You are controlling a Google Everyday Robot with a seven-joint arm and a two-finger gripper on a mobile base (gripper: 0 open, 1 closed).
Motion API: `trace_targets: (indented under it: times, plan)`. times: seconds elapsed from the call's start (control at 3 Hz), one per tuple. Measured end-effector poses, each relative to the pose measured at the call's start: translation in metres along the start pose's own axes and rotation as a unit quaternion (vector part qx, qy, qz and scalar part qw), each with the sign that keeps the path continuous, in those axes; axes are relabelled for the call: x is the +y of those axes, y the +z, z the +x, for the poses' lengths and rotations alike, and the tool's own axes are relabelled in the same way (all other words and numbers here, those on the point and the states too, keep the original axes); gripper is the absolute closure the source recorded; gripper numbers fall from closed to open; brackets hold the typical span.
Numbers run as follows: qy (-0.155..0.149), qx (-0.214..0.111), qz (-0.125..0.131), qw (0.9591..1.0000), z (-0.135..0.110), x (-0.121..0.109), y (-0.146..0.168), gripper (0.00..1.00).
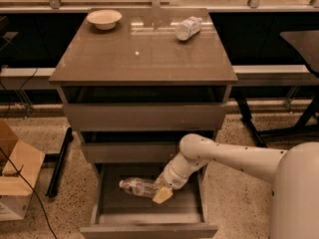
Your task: Place water bottle into bottom drawer
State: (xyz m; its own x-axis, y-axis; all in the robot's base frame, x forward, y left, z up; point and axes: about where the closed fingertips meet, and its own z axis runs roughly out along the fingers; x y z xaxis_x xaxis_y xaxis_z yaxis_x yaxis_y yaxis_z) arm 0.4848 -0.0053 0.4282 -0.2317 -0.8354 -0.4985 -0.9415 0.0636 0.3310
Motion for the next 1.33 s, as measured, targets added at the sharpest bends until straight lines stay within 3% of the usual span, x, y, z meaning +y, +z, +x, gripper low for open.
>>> trace_targets:
  times: [0.33,1.0,1.33]
  plan:
    - [0.0,0.0,0.0,1.0,0.0,0.0,0.0,1.0]
    - [0.047,0.033,0.025,0.9981,-0.002,-0.023,0.03,1.0]
    - [0.069,0.054,0.024,0.9959,0.005,-0.035,0.05,1.0]
